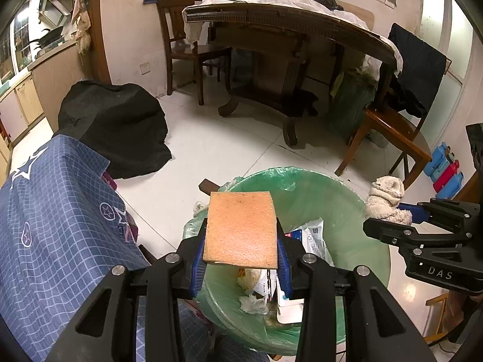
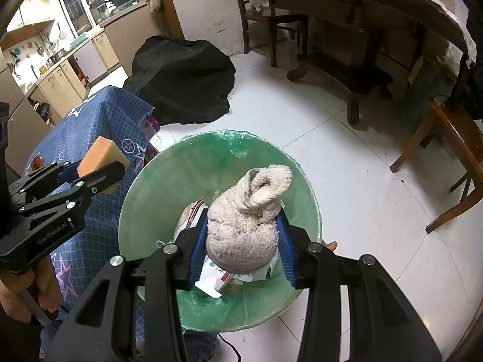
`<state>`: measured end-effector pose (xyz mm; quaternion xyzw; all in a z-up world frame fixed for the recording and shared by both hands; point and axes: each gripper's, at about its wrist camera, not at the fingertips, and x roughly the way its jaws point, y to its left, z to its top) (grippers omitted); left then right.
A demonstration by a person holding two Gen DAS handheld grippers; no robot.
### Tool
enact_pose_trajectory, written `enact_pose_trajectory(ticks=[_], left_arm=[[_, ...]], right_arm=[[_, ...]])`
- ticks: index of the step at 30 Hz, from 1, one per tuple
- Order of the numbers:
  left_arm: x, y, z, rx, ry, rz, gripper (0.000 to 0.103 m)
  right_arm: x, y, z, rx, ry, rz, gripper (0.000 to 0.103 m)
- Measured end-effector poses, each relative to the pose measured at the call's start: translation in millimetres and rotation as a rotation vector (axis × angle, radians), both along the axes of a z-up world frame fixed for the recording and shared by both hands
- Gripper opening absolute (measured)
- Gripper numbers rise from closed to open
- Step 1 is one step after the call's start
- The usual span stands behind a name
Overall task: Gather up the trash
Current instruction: 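Open both tools to drop the sponge and knit ball into the bin, then move both open tools back toward the remaining items on the table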
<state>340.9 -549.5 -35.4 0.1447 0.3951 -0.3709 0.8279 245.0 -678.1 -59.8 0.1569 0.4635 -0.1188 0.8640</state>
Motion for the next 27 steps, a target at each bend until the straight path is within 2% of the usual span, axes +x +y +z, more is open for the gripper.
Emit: enact_pose_trajectory(ticks=[4,6,9,15,22,25,27], left_arm=[[0,-4,-5,0.017,0.009,-0.009,0.04],[0,-5,-9,0.028,0.018,-0.009,0.05],[2,-4,-12,0.032,0.021,0.003,0.058],[5,-1,-15,0.037,0.024,0.024,0.06],[2,5,-12,0.031,0.02,0.025,0.064],[-1,18,-5,0.014,0.016,0.039,0.067],[-4,35,1,-0.006,0.013,0.057,0.069]], right_arm=[[1,1,-3,0.009,-0.001,0.004,0.042],[1,0,-5,0.016,-0.005,0.001,0.044],[-1,-3,-5,0.02,-0.015,-0.006,0.047],[-6,-5,-6,0.025,-0.022,-0.022,0.049],[-11,-5,-4,0.036,-0.041,-0.03,0.056],[-13,5,2,0.02,-0.071,-0.017,0.06],[-13,26,13,-0.022,-0.112,0.022,0.065]])
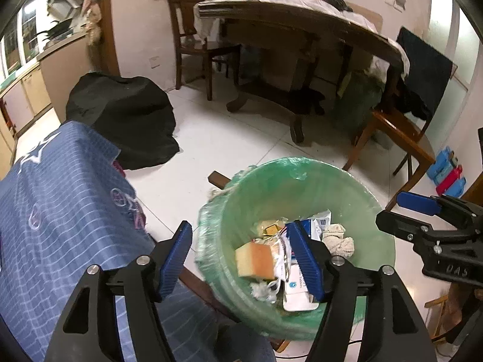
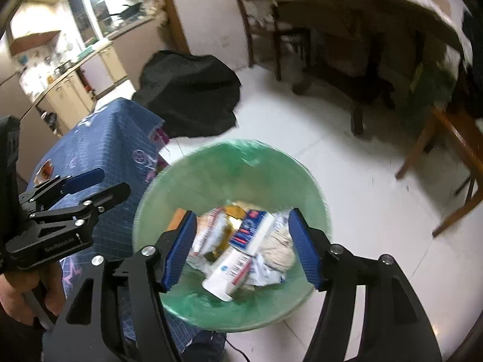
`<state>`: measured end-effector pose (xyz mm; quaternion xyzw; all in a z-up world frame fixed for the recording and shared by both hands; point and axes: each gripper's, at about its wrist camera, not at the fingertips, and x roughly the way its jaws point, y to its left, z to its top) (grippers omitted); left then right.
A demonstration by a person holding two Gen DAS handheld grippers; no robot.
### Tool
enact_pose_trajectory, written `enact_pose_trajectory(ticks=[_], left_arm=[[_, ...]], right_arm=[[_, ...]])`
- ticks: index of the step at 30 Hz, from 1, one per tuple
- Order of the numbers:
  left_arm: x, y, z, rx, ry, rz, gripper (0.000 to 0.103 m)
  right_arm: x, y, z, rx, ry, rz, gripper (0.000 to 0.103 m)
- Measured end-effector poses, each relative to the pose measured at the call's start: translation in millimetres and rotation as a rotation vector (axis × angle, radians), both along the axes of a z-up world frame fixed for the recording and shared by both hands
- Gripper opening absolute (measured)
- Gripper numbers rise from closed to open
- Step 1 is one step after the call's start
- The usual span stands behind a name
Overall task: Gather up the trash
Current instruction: 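Move both open tools back toward the remaining items on the table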
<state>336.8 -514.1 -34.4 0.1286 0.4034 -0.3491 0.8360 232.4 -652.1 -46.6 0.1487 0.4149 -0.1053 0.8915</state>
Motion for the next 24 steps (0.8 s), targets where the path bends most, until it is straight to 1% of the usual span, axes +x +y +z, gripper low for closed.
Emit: enact_pose_trajectory(ticks=[1,4,9,11,14,15,19,22,24], left_arm=[[-1,9,3,-0.007,-0.004,0.009,0.069],[0,49,11,-0.029,-0.021,0.057,0.07],[11,138,20,-0.044,-0.05,0.182,0.071],[20,187,25,-0.041,-0.068,0.249,0.071],[33,254,31,-0.04,-0.082,0.348,0.071],[38,283,33,-0.04,-0.087,0.39,0.071],[54,377,34,-0.022,-0.102,0.5,0.071],[68,440,33,-0.016,-0.11,0.552,0.074],[76,476,33,-0.016,-0.135,0.581,0.076]], right_arm=[[1,8,3,-0.008,-0.011,0.014,0.068],[10,54,17,-0.045,-0.077,0.098,0.073],[36,126,33,-0.039,-0.148,0.25,0.073],[49,159,39,-0.018,-0.174,0.322,0.073],[66,197,43,0.011,-0.18,0.402,0.073],[71,209,42,0.014,-0.179,0.421,0.073],[84,255,39,0.03,-0.167,0.492,0.073],[100,291,34,0.039,-0.146,0.545,0.074],[111,307,32,0.047,-0.138,0.569,0.076]])
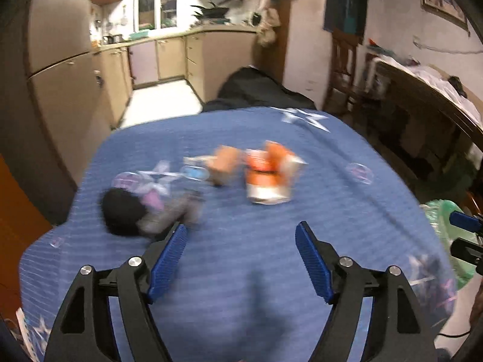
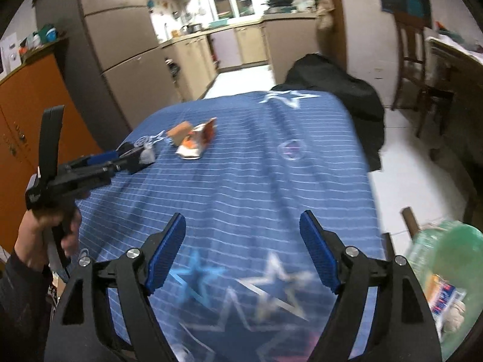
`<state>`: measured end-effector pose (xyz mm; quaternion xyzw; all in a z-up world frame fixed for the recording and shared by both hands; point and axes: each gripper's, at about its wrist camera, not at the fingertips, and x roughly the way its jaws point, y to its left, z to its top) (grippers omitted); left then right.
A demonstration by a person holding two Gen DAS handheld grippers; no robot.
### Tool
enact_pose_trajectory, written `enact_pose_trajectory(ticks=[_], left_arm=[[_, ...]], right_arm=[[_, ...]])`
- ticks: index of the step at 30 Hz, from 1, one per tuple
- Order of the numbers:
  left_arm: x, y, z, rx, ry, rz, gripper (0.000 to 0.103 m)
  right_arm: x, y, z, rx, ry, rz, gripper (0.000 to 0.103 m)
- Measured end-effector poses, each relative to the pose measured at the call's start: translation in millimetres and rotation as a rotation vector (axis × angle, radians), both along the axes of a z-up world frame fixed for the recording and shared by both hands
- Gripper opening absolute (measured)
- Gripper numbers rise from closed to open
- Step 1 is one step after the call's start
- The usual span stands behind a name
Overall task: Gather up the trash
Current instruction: 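Move both open tools back toward the remaining items on the table, then grasp the black box with the left tool while the right tool grasps the orange glove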
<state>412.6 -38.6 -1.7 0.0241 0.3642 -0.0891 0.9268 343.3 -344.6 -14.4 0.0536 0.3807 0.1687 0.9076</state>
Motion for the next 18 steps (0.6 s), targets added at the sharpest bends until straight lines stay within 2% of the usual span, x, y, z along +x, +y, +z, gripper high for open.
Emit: enact_pose_trajectory(ticks=[3,7,12,18], left_arm=[[10,37,-5,0.01,-0.008,0.004,0.077],[24,51,-11,0.03,0.001,-0.063,0.077],[42,47,-22,0.06,0.007,-0.154,0.077],[59,37,-29,0.079,0.011,-0.177,0.077]], right_arm=[[23,27,-6,0.017,0.023,0.034,0.076],[59,59,-17,0.042,0.066,0.078,0.076],[109,92,-27,0.049,0.098,0.103,0.076],[163,116,-31,0.041,0.116,0.092,0.076]])
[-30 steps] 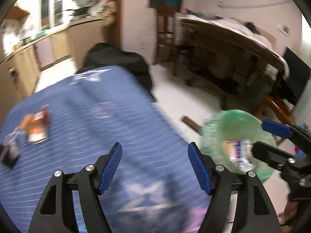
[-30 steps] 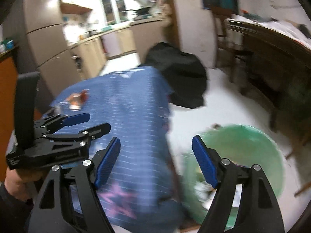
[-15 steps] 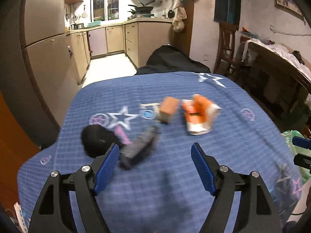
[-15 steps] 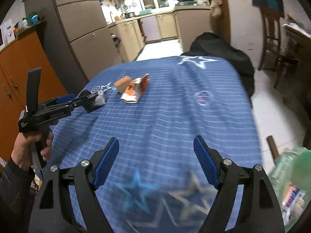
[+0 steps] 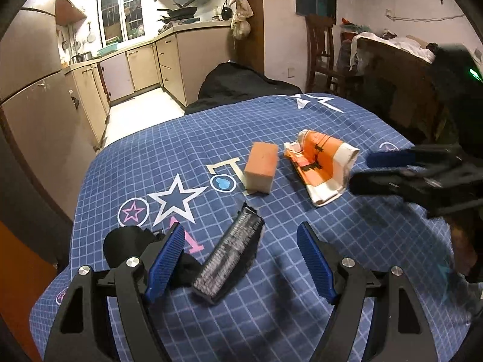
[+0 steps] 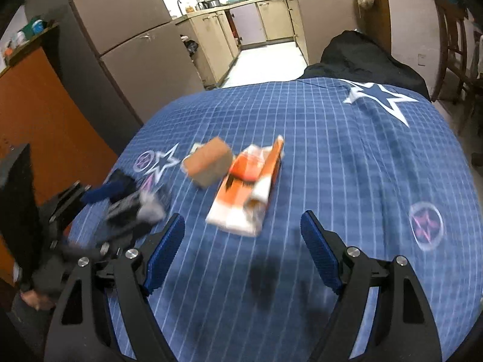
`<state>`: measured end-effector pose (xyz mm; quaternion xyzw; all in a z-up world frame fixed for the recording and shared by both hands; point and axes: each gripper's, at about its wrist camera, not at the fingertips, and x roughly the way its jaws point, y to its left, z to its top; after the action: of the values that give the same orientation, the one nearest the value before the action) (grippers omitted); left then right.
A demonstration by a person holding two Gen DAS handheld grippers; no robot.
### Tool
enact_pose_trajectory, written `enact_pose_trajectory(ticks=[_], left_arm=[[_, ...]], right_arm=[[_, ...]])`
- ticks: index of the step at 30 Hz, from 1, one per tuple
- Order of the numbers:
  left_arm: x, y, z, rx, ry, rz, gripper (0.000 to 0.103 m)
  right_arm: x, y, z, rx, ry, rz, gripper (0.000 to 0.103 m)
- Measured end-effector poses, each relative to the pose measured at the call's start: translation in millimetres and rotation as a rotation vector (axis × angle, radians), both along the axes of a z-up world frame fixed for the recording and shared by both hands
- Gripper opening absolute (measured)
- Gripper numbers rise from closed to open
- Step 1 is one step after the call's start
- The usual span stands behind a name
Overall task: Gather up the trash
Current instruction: 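Grasp the black box with the left tool while the right tool grasps the orange glove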
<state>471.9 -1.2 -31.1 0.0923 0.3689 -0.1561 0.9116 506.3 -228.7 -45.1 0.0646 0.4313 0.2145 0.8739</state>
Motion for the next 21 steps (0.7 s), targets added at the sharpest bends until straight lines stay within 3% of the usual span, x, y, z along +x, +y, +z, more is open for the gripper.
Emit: enact_pose_trajectory(ticks=[2,4,9,11,13,15,21], left_arm=[[7,-4,-3,0.006,-0.002,0.006,0.076],[11,-6,-8,0.004,0.007,0.01,0.071],[18,-10,-20,0.022,0.03,0.005,0.047],[19,-13,-26,0.026,0.044,0.006,0.036],[20,-13,-28,0.022,0.051,0.017,0.024],[20,-11,-29,0.015,0.044,0.036,0.018],[8,-5,-18,-0.017,0.026,0.097,0.017]], right_arm=[[17,8,-5,-0.01,0.01,-0.011,0.073],[25,10,-12,-0.034,0.022,-0.024,0.063],[32,12,-25,-0.077,0.017,-0.059,0.044],[30,10,-25,-0.089,0.007,-0.058,0.034],[26,10,-22,-0.104,-0.015,-0.059,0.013],[19,10,-19,-0.128,-0.041,-0.053,0.01],[-9,6,-2,-0.148,-0.125,-0.053,0.009]])
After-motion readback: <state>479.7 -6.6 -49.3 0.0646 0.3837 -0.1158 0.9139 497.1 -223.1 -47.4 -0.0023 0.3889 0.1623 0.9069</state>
